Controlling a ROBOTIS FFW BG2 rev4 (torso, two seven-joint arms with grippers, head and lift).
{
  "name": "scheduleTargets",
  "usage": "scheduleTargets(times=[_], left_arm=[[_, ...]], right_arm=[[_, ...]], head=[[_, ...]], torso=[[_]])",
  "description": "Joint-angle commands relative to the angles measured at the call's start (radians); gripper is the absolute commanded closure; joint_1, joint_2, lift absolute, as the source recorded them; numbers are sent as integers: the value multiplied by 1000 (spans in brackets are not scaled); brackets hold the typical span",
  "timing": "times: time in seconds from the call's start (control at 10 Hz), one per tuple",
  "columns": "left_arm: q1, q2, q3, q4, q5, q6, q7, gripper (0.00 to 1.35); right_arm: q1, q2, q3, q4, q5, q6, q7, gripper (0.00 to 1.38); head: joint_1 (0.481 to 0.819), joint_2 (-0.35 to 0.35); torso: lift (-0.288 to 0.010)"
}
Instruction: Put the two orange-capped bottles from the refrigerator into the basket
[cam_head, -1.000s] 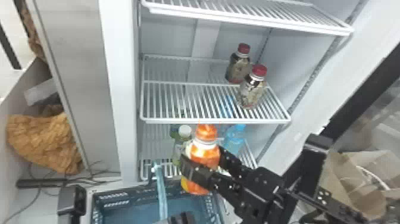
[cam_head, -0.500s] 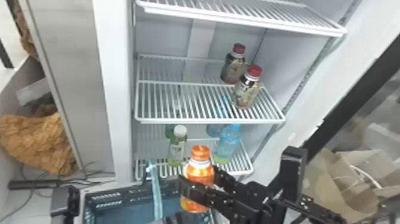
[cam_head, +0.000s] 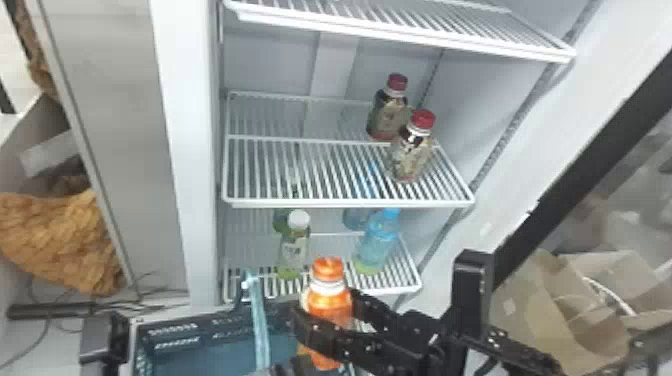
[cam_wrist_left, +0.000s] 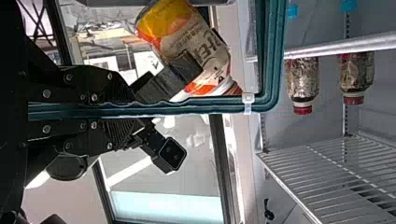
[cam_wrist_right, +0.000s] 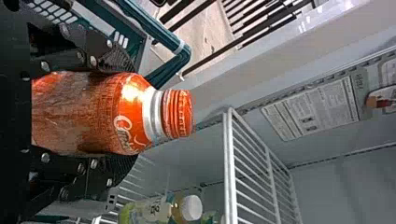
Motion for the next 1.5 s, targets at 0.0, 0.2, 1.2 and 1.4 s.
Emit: scheduleTargets(times=[0.0, 0.2, 1.2, 1.4], left_arm=[[0, 0, 0, 0, 0, 2, 0, 1210], [0, 0, 0, 0, 0, 2, 2, 1210], [5, 0, 2, 0, 4, 0, 0, 1210], [7, 0, 2, 0, 4, 2, 0, 1210]], right_arm=[[-4, -3, 2, -8, 4, 5, 5, 279], [-2, -3, -2, -20, 8, 5, 6, 87], [143, 82, -22, 90, 72, -768, -181, 113], [182, 99, -30, 107, 82, -837, -228, 114]], head=[[695, -284], [695, -281], [695, -350], [695, -350]], torso=[[-40], [-40], [-40], [-40]])
